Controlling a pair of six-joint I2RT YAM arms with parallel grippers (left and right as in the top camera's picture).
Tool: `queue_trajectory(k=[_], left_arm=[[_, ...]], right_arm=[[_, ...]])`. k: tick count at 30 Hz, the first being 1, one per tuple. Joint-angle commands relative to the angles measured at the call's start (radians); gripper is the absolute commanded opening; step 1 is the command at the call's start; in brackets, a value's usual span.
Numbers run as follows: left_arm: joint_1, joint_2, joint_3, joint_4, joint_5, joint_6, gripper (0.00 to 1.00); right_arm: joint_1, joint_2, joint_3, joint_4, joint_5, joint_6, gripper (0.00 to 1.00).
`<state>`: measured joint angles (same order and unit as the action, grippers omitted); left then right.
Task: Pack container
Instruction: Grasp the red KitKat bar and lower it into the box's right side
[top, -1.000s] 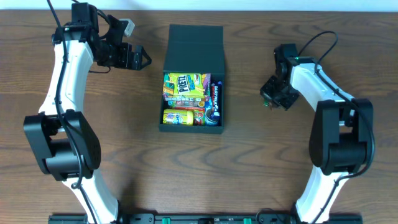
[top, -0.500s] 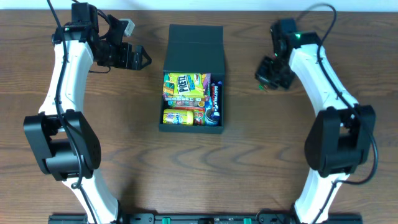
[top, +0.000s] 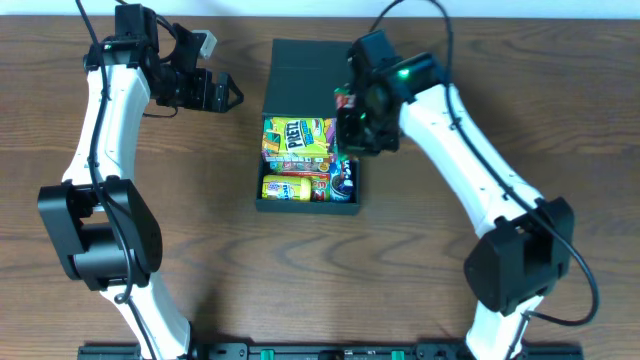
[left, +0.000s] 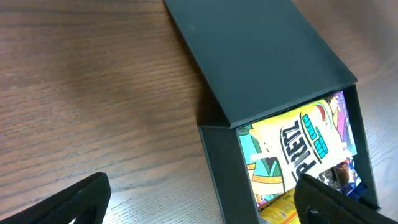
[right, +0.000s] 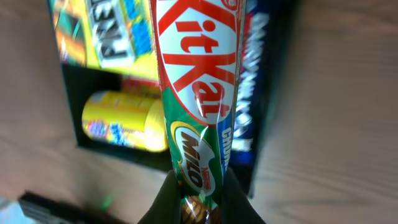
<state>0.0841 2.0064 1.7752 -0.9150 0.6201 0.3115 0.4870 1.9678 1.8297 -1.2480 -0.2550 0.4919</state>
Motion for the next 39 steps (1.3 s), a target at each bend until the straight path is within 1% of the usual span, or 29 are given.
queue_trajectory(k=[1,9,16,17,18,19,20,21,23,25,27,32,33,34,35,36,39], left_arm=[[0.000,-0.023,0.023,0.000,-0.010,0.000,0.95],[0.000,-0.023,0.023,0.000,-0.011,0.003,0.95],[0.000,-0.023,0.023,0.000,-0.011,0.003,0.95],[0.000,-0.023,0.023,0.000,-0.011,0.003,0.95],[0.000,-0.023,0.023,0.000,-0.011,0.003,0.96],[0.000,-0.023,0.023,0.000,-0.011,0.003,0.95],[0.000,-0.023,0.023,0.000,-0.011,0.003,0.95],[0.000,-0.023,0.023,0.000,-0.011,0.003,0.95],[0.000,-0.023,0.023,0.000,-0.011,0.003,0.95],[0.000,-0.023,0.023,0.000,-0.011,0.003,0.95],[0.000,-0.023,0.023,0.000,-0.010,0.003,0.95],[0.000,-0.023,0.023,0.000,-0.010,0.003,0.95],[0.000,-0.023,0.023,0.003,-0.011,0.003,0.95],[0.000,-0.023,0.023,0.004,-0.010,0.002,0.95],[0.000,-0.023,0.023,0.005,-0.010,0.002,0.95],[0.000,-0.023,0.023,0.005,-0.010,0.002,0.95],[0.000,-0.023,0.023,0.005,-0.010,0.002,0.95]], right_arm=[[0.029,0.000,-0.014,-0.008,-0.006,-0.018,0.02],[0.045,0.000,-0.108,-0.016,0.028,0.081,0.02],[0.045,0.000,-0.137,0.027,0.031,0.084,0.01],[0.045,0.000,-0.137,0.029,0.035,0.084,0.06],[0.044,0.000,-0.137,0.029,0.044,0.084,0.43],[0.044,0.000,-0.137,0.029,0.054,0.084,0.61],[0.043,0.000,-0.137,0.029,0.060,0.084,0.68],[0.043,0.000,-0.137,0.029,0.068,0.084,0.71],[0.042,0.000,-0.137,0.029,0.072,0.084,0.72],[0.040,0.000,-0.137,0.033,0.077,0.084,0.77],[0.031,0.000,-0.137,0.034,0.102,0.084,0.77],[-0.027,0.000,-0.116,0.036,0.098,0.084,0.73],[-0.048,0.000,-0.106,0.036,0.086,0.083,0.66],[-0.065,0.000,-0.100,0.037,0.068,0.072,0.47],[-0.081,0.000,-0.096,0.041,0.042,0.047,0.11],[-0.096,0.000,-0.095,0.052,-0.008,-0.009,0.02],[-0.116,0.000,-0.097,0.063,-0.164,-0.199,0.02]])
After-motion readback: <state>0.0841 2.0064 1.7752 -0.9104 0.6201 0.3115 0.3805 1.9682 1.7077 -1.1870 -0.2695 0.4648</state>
